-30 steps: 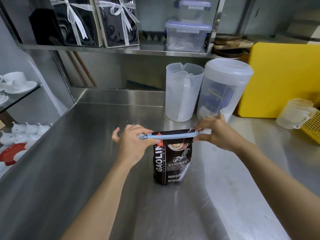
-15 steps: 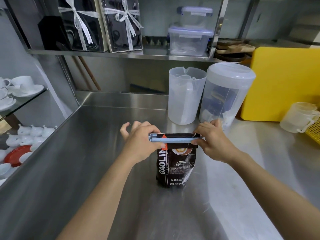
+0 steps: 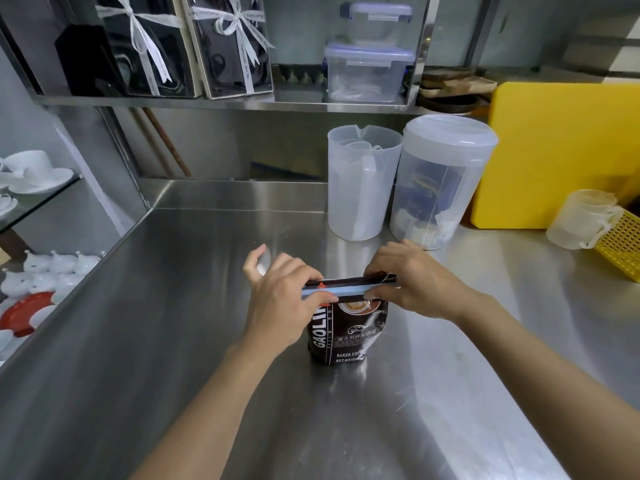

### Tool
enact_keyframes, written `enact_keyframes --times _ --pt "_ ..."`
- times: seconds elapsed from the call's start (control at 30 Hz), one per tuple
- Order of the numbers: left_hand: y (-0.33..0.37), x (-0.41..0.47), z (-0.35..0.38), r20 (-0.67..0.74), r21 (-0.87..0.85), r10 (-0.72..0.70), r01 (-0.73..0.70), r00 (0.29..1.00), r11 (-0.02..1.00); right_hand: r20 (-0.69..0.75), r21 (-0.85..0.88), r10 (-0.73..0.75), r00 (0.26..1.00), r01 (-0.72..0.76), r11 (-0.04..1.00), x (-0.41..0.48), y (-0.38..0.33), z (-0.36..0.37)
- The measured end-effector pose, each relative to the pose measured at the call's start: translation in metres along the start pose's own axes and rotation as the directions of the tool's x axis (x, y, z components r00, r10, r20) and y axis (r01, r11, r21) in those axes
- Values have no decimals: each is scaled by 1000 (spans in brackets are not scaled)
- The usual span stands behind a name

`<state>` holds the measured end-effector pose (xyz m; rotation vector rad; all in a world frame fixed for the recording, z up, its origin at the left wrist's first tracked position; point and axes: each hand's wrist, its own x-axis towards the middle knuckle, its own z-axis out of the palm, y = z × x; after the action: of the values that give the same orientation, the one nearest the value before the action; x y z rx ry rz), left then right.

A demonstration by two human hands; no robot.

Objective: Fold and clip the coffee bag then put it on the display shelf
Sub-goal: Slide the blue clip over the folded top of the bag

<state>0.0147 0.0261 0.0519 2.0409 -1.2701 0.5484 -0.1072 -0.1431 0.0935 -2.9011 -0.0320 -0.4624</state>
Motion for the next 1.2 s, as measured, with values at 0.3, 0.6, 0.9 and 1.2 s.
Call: enact_keyframes --times 0.3,0.6,0.9,1.2 --pt "8 -19 2 -61 101 95 -89 994 991 35 -126 -140 990 143 982 -5 -16 11" --pt "13 -14 3 -100 188 169 -148 981 971 -5 -113 -87 996 86 990 -2 -24 19" --pt "2 51 14 -50 441 244 -198 969 876 -145 -312 -114 983 64 948 48 2 9" --pt "2 0 23 31 326 86 -91 996 941 -7 -243 -78 997 74 967 18 -9 37"
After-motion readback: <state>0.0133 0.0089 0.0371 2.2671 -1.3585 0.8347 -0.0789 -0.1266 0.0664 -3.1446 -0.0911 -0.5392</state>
